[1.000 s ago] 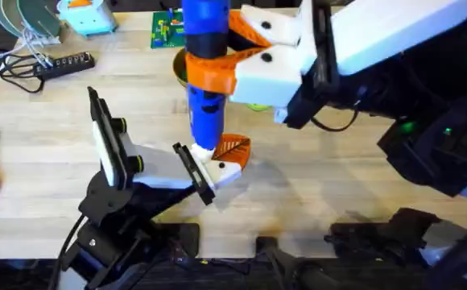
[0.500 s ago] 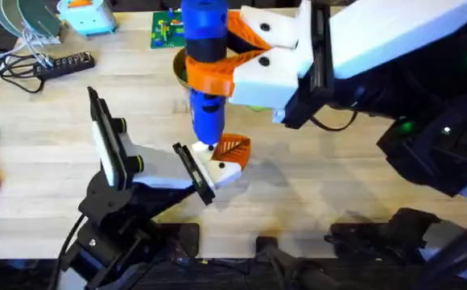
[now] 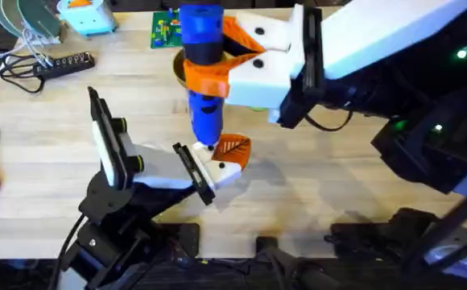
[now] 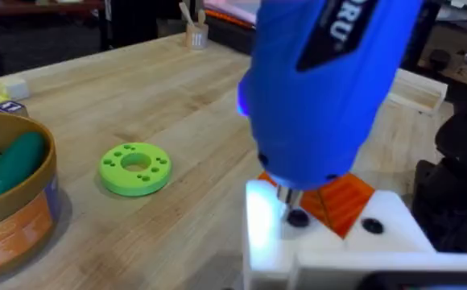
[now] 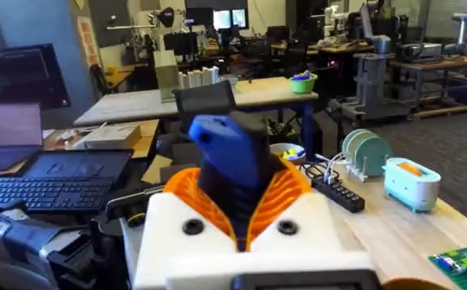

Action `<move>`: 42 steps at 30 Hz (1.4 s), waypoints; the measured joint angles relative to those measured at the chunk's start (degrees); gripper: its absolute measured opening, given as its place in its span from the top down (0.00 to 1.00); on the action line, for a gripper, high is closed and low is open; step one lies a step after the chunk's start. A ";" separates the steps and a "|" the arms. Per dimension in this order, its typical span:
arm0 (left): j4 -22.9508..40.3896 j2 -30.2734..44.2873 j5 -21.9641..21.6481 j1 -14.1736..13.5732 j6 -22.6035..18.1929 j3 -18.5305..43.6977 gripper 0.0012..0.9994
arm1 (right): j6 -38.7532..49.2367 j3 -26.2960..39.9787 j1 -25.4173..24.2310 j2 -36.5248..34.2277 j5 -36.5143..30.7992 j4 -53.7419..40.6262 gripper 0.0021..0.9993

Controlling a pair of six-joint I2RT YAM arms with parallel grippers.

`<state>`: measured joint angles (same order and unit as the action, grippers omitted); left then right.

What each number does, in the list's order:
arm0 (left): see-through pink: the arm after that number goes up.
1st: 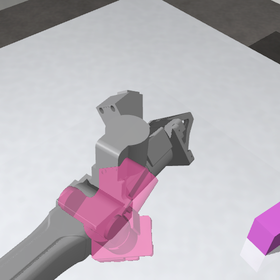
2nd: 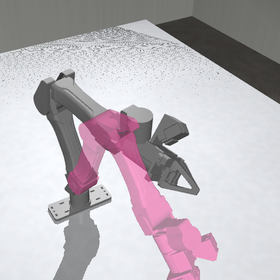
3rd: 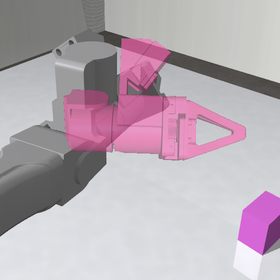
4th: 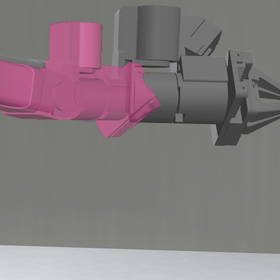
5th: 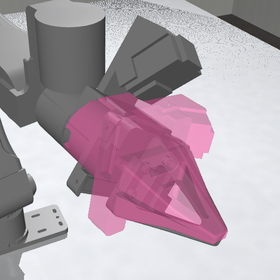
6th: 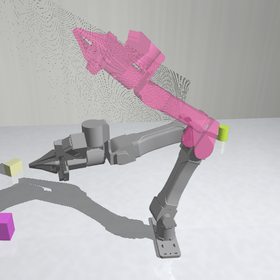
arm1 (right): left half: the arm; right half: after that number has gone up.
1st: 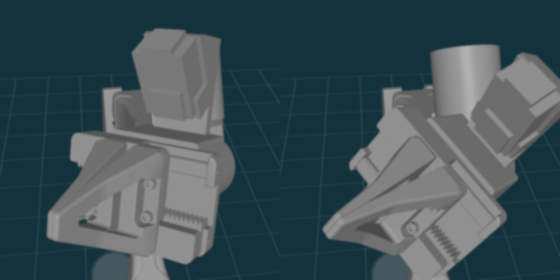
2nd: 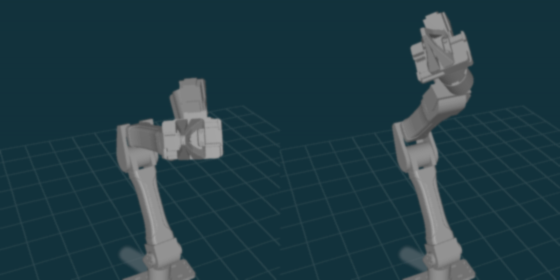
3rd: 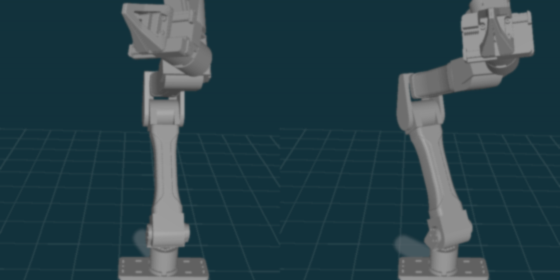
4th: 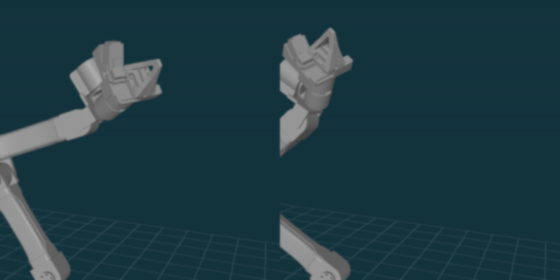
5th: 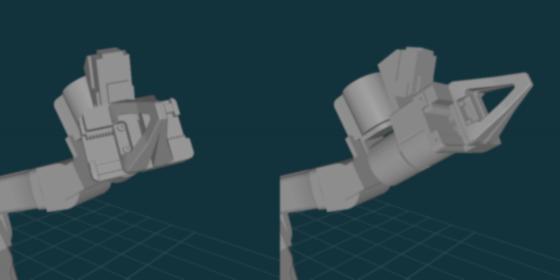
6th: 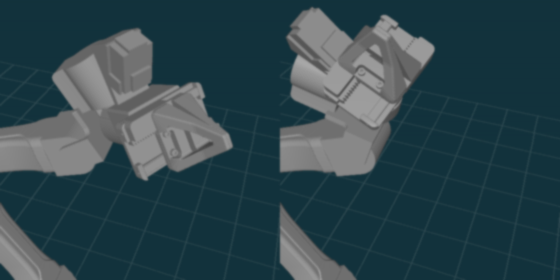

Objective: Pick up the gripper from the table and insert it into the empty holder that is missing its gripper. Then pick up a screw, insert it into the mounting hole, and use the screwdriver to tighten it. Finally, clean up the table by picking up the vegetable and placing it into the bucket.

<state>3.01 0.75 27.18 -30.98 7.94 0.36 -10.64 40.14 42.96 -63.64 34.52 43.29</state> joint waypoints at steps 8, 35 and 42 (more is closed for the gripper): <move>-0.01 0.00 0.00 0.00 0.00 0.00 0.99 | -0.01 0.00 0.00 0.04 0.02 3.74 0.98; -0.01 -0.02 0.00 0.00 0.00 0.00 0.99 | -7.32 0.00 -3.77 0.16 2.45 2.92 0.98; -0.01 -0.01 0.00 0.00 0.00 0.00 0.99 | -7.55 0.00 -2.58 0.16 2.74 2.97 0.98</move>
<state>3.01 0.74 27.18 -30.98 7.94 0.36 -18.19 40.14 40.38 -63.48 37.27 46.26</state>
